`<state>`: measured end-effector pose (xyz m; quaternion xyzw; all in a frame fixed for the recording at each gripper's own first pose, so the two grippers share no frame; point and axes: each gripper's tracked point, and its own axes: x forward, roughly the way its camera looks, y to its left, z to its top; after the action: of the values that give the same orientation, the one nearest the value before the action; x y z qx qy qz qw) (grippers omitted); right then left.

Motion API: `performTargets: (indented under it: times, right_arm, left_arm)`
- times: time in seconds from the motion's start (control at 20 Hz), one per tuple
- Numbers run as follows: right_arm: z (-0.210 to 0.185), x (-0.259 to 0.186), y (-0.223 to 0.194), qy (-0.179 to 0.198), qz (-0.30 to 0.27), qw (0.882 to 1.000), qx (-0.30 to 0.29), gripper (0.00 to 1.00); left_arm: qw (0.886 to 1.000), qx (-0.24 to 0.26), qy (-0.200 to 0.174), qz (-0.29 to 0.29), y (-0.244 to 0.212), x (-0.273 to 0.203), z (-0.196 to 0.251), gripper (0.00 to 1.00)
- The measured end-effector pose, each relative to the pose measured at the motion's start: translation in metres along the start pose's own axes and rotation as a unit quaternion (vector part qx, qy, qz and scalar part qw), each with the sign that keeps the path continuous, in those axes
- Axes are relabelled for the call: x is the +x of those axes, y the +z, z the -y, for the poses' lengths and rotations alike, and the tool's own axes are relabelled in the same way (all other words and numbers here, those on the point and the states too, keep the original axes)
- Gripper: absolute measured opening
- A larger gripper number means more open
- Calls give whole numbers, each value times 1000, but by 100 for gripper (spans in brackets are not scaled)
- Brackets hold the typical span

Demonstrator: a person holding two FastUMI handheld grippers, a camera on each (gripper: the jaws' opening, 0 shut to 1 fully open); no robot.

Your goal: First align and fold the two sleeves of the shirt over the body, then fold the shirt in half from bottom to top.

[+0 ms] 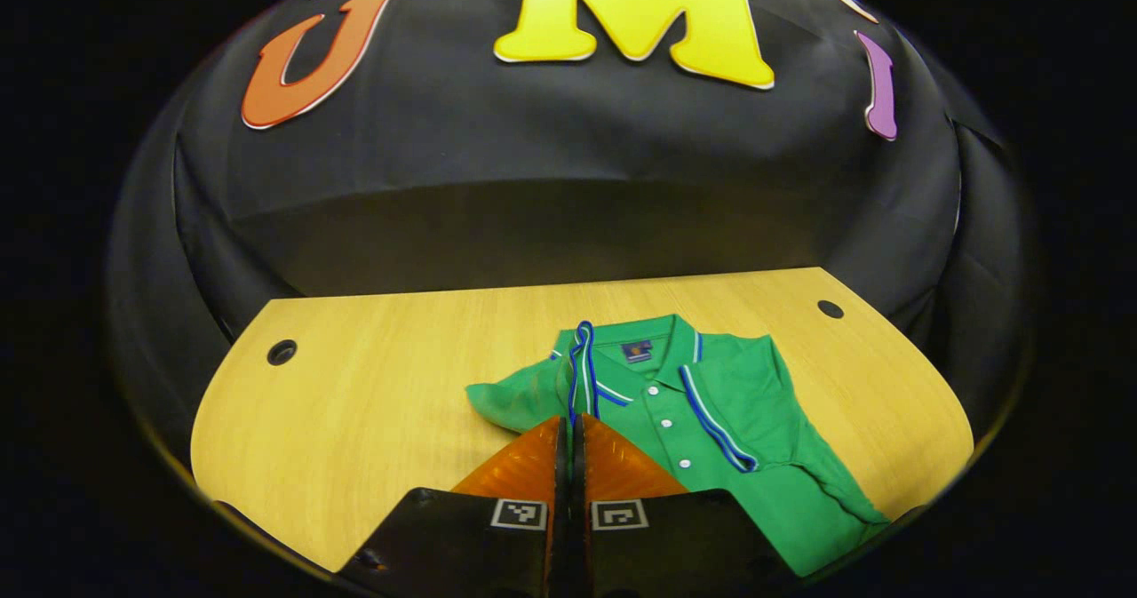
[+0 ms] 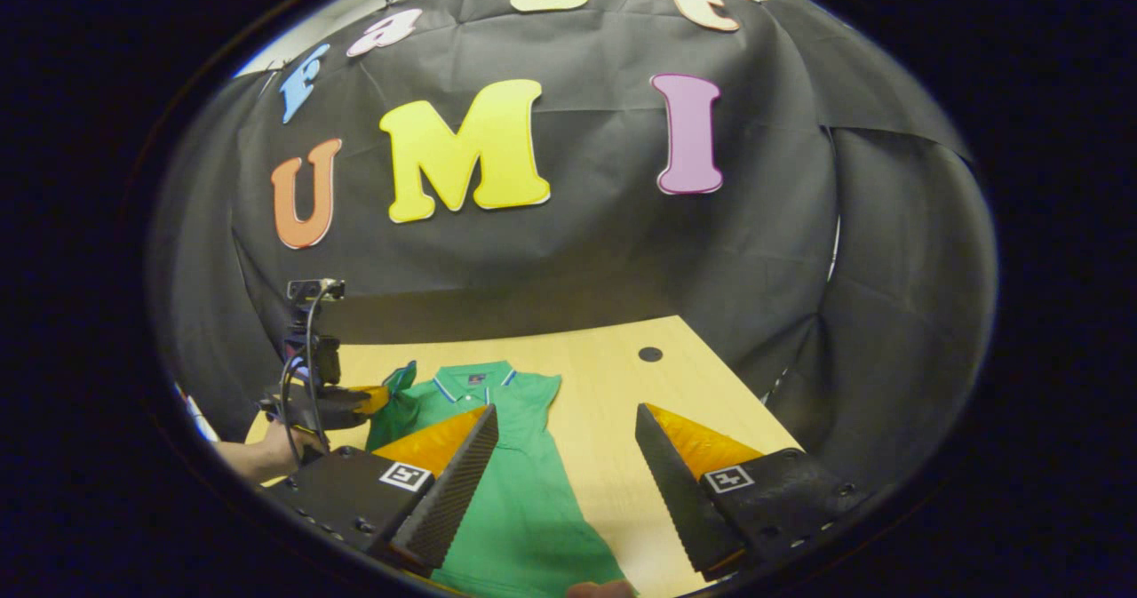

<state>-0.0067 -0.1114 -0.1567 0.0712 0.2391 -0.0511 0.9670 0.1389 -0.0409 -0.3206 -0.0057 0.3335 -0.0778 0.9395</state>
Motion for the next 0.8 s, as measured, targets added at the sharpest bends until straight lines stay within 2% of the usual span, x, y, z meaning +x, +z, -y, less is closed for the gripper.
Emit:
performTargets:
  times: [0.1, 0.25, 0.35, 0.4, 0.55, 0.8]
  right_arm:
    - [11, -3, 3, -10, 5, 1000, 7, 95]
    - [21, -4, 2, -22, 3, 1000, 7, 96]
    - [19, -5, 4, -19, 9, 1000, -3, 93]
    - [17, -4, 5, -15, 11, 1000, -11, 96]
    - [2, -4, 10, 10, 19, 999, -33, 96]
    - [-20, -8, 7, 43, 28, 997, -61, 96]
  left_arm:
    - [1000, -7, 3, -20, -11, 11, 15, 7]
    - [999, -36, -17, -10, -9, 18, 43, 15]
    - [999, -41, -8, 13, 2, 11, 43, 72]
    - [999, -38, -2, 26, 10, 2, 41, 100]
    - [997, -28, 16, 65, 34, -25, 31, 100]
    - [991, -25, 49, 121, 60, -102, 4, 100]
